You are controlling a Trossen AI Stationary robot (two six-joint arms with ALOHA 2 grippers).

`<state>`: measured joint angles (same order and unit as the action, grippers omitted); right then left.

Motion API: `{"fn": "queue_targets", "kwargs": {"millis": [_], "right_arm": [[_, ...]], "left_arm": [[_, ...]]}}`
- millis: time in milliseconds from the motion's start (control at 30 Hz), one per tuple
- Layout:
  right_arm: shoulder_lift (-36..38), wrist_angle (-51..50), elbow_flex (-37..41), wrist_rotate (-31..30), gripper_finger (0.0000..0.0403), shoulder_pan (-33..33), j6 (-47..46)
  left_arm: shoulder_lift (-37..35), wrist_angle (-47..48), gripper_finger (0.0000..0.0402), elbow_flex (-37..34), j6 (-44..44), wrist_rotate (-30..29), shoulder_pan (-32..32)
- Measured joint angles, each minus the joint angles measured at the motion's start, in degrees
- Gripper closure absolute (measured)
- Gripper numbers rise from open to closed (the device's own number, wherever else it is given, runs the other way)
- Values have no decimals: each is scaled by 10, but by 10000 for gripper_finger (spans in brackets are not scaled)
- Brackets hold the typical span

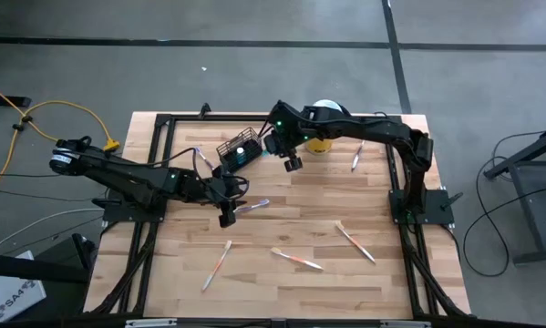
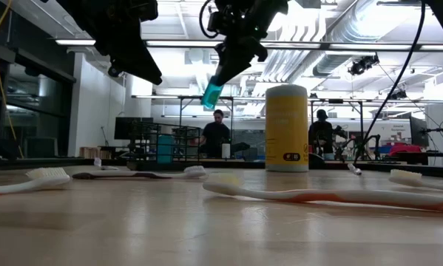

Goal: Pick & Place toothbrushing station
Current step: Put the mouthwash into the middle section of the wire organizer

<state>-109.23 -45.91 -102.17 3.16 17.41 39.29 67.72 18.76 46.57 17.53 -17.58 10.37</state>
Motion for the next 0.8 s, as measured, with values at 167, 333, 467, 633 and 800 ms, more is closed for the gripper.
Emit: {"fn": "queue_targets", "kwargs": {"millis": [167, 333, 467, 633, 800], "right_arm": [[0, 24, 0, 14, 317, 13, 0], [0, 23, 0, 14, 317, 14, -16], [0, -11, 0, 15, 317, 9, -48], [0, -59, 0, 10, 317, -11, -76], [0, -125, 0, -13, 317, -36, -111]], "left_arm": [[0, 0, 259, 0, -5, 0, 0], [0, 0, 259, 0, -12, 0, 0], [0, 0, 259, 0, -12, 0, 0], [0, 0, 259, 0, -11, 0, 0], [0, 0, 259, 0, -11, 0, 0]]}}
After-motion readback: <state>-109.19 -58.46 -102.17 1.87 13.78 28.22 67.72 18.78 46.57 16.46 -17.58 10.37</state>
